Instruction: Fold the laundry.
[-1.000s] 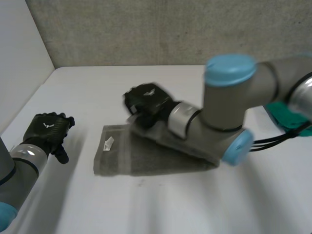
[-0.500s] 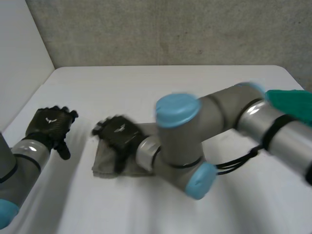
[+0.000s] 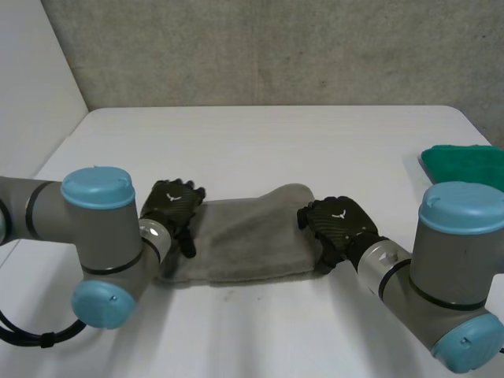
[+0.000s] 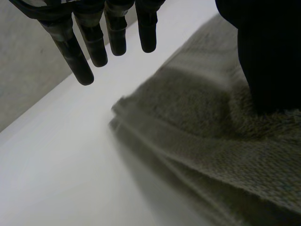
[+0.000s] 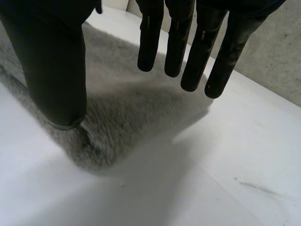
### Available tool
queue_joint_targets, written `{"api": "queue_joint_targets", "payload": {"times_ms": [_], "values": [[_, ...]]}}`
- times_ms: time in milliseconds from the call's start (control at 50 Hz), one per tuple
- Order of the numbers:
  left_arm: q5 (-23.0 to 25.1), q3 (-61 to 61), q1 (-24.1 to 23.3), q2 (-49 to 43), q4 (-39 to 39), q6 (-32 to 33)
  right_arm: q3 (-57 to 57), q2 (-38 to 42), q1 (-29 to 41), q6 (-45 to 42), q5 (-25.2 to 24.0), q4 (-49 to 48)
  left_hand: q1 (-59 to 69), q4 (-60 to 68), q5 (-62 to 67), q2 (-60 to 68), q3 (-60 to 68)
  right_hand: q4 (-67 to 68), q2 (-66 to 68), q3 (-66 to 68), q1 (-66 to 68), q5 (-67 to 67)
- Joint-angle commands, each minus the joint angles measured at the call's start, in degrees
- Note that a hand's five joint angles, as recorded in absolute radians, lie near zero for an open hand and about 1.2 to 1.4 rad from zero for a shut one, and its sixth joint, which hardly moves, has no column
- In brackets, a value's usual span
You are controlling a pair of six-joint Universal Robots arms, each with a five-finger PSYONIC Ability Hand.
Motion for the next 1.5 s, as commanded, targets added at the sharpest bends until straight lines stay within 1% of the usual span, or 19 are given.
{"api": "queue_joint_targets", "payload": {"times_ms": [20,120,160,280,480,560,680,760,820,840,880,940,980,1060,1340,1420,1440,1460,1500], "values": [[-7.32,1.08,0.53,-1.20,-0.99,4.42,0.21,3.42,-0.45,-2.83,-0.17,-2.91,-2.32,-6.19,-1.05,-1.58,-2.12,19.48,19.43,19.42,24.05,20.54],[-7.31,-0.68,-0.26,2.48,-0.82,4.07,0.30,4.83,-0.62,-3.10,-0.17,-2.83,-2.66,-6.53,-1.39,-1.92,-2.45,36.61,36.56,36.56,41.19,37.67],[-7.40,-1.21,-0.78,3.63,-0.55,4.07,0.48,4.75,-0.80,-3.18,0.00,-2.83,-2.83,-6.69,-1.55,-2.08,-2.62,47.96,47.91,47.90,52.53,49.02],[-7.40,-2.26,-2.89,6.35,-0.47,4.07,1.79,4.22,-2.81,-3.10,-0.26,-2.39,-3.84,-7.70,-2.57,-3.09,-3.63,48.02,47.97,47.97,52.60,49.09],[-7.40,-4.02,-2.90,11.19,-0.47,3.98,7.32,-0.26,-5.98,-3.36,-0.52,-2.12,-4.00,-7.87,-2.73,-3.26,-3.80,48.02,47.97,47.97,52.60,49.09],[-7.40,-4.99,-2.72,12.25,-0.47,3.98,10.93,-4.39,-10.19,-5.11,-0.61,-2.12,-4.17,-8.04,-2.90,-3.43,-3.97,48.02,47.97,47.97,52.60,49.09],[-7.40,-6.48,-2.28,13.22,-0.47,3.98,13.40,-10.89,-17.49,-12.05,-1.84,-2.21,-4.51,-8.38,-3.24,-3.77,-4.30,48.02,47.97,47.97,52.60,49.09],[-7.40,-7.01,-1.93,13.57,-0.47,3.98,10.59,-12.57,-16.10,-12.94,-2.37,-1.95,-4.68,-8.55,-3.41,-3.94,-4.47,48.02,47.97,47.97,52.60,49.09],[-7.40,-7.53,-1.32,14.27,-0.47,3.89,6.82,-12.57,-11.11,-10.93,-2.28,-0.20,-4.68,-8.55,-3.41,-3.94,-4.47,48.02,47.97,47.97,52.60,49.09],[-7.40,-7.71,-1.14,14.45,-0.47,3.89,6.02,-12.40,-9.69,-9.96,-2.37,0.51,-4.68,-8.55,-3.41,-3.94,-4.47,47.42,47.37,47.36,52.00,48.48],[-7.40,-7.97,-0.88,14.88,-0.47,3.89,4.79,-12.22,-6.36,-6.46,-2.89,2.26,-4.68,-8.55,-3.41,-3.94,-4.47,12.29,12.24,12.23,16.87,13.35],[-7.40,-8.59,-0.52,15.68,-0.38,3.81,4.78,-11.08,-4.14,-2.23,-3.33,2.53,-4.68,-8.55,-3.41,-3.94,-4.47,4.04,3.99,3.98,8.62,5.10],[-7.40,-9.11,-0.52,16.03,-0.38,3.63,5.66,-9.32,-3.26,1.64,-3.33,2.27,-4.68,-8.55,-3.41,-3.94,-4.47,-5.88,-5.93,-5.94,-1.31,-4.82],[-7.40,-9.56,-0.52,16.29,-0.38,3.19,8.12,-5.63,-3.43,3.49,-3.68,0.34,-4.85,-8.71,-3.57,-4.10,-4.64,-6.75,-6.80,-6.81,-2.18,-5.69],[-7.40,-10.17,-0.43,16.29,-0.11,3.19,9.62,0.00,-3.44,1.56,-1.76,-8.18,-5.35,-9.22,-4.08,-4.61,-5.14,12.07,12.02,12.02,16.65,13.14],[-7.40,-10.17,-0.43,16.29,0.24,3.19,10.06,0.17,-3.44,1.12,0.44,-10.30,-5.52,-9.39,-4.25,-4.78,-5.31,30.54,30.49,30.48,35.12,31.60],[-7.32,-10.35,-0.43,16.21,0.67,3.19,10.23,0.17,-3.44,0.77,1.40,-10.47,-5.52,-9.39,-4.25,-4.78,-5.31,42.58,42.53,42.52,47.16,43.64],[-7.32,-10.35,-0.43,16.21,0.76,3.19,10.32,0.09,-3.44,0.60,1.85,-10.47,-5.52,-9.39,-4.25,-4.78,-5.31,47.97,47.92,47.91,52.55,49.03],[-7.32,-10.35,-0.43,16.21,0.94,3.19,10.76,-0.26,-3.52,0.42,2.64,-10.39,-5.52,-9.39,-4.25,-4.78,-5.31,48.02,47.97,47.97,52.60,49.09]]}}
